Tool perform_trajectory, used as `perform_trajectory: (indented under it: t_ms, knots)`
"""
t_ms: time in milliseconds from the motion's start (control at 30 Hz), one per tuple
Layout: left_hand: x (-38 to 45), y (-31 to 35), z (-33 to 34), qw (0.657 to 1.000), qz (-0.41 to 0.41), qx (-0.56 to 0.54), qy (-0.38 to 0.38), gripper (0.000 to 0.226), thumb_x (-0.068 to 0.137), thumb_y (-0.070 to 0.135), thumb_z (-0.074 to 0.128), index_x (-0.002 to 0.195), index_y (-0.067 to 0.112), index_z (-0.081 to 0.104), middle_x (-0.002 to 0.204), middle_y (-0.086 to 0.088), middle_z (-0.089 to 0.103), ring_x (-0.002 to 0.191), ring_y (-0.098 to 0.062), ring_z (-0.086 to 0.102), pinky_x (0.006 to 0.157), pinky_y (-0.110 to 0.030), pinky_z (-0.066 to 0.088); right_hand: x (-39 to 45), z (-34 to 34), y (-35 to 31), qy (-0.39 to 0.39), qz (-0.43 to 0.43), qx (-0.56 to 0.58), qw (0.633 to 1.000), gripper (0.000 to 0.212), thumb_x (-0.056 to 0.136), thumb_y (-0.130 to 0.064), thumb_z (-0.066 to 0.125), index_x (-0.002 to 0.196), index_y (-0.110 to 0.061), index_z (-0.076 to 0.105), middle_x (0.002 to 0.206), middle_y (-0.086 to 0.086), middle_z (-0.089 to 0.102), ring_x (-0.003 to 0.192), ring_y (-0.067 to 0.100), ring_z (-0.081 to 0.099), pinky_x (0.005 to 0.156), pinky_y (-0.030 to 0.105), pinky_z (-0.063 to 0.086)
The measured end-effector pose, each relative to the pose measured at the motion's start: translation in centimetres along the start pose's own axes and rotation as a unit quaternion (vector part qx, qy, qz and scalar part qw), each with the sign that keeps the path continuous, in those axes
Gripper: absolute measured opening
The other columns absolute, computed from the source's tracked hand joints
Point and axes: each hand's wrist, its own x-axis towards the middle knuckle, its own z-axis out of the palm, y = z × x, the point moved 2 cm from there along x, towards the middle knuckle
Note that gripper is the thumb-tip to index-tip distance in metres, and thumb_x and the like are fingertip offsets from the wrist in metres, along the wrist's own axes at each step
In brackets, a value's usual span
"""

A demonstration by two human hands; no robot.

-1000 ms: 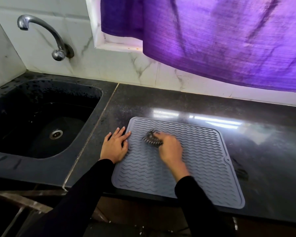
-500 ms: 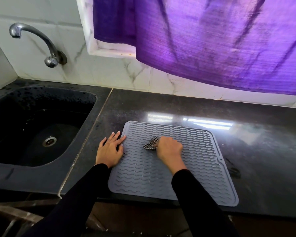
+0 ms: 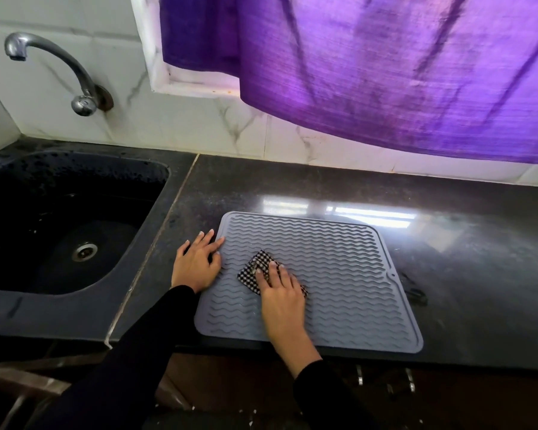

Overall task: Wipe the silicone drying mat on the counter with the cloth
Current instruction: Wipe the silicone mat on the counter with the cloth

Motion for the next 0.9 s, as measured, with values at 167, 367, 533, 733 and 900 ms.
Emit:
perform_trajectory:
  t_ms: [167,367,533,733,900]
  knots:
    - [-0.1,0.0,-0.2,1.000,-0.001,-0.010,-0.013,0.059,0.080,0.039,0.024,0.136,0.034,0.044,0.151,0.004,0.030,0.142,-0.012,0.020,0.113,-0.037,0.011,-0.7,-0.9,2.1,-0.069,-0.015,0.007,0.997,0.045,0.097,-0.013,0.034,0.139,-0.030,0.039,0.153,0.003,0.029,0.140,0.023,0.028,0.111,0.039,0.024]
    - [-0.1,0.5,-0.5,0.994,-0.022,-0.020,-0.102,0.048,0.097,0.026,0.033,0.145,0.028,0.027,0.157,-0.004,0.012,0.145,-0.018,0.005,0.116,-0.043,0.000,0.5,-4.0,5.3,-0.113,0.169,0.286,0.936,0.045,0.086,-0.002,0.042,0.110,-0.029,0.069,0.117,0.006,0.067,0.104,0.027,0.062,0.088,0.034,0.049]
    - [-4.1,2.3,-1.0,0.994,-0.008,-0.021,-0.108,0.057,0.096,0.043,0.019,0.148,0.022,0.015,0.158,-0.005,0.004,0.145,-0.017,-0.002,0.115,-0.043,-0.006,-0.2,-4.0,4.8,-0.013,0.173,0.418,0.892,0.047,0.085,0.005,0.044,0.116,-0.023,0.066,0.112,0.005,0.069,0.087,0.024,0.065,0.073,0.030,0.052]
    - [-7.6,2.9,0.3,0.995,0.021,0.069,-0.064,0.085,0.073,0.051,-0.015,0.149,0.020,0.010,0.158,0.001,0.002,0.145,-0.014,-0.002,0.115,-0.041,-0.007,-4.8,0.2,0.5,0.072,-0.059,0.058,0.994,0.045,0.061,-0.008,0.079,0.095,-0.037,0.073,0.115,-0.008,0.068,0.104,0.023,0.065,0.087,0.038,0.052]
    - [-7.6,3.1,0.3,0.996,0.010,0.070,-0.059,0.084,0.074,0.051,-0.014,0.149,0.023,0.010,0.158,0.004,0.003,0.145,-0.013,-0.001,0.115,-0.042,-0.005,-5.1,0.6,2.0,0.068,-0.044,-0.002,0.997,0.043,0.054,-0.013,0.086,0.088,-0.036,0.074,0.106,-0.006,0.072,0.095,0.023,0.069,0.078,0.040,0.056]
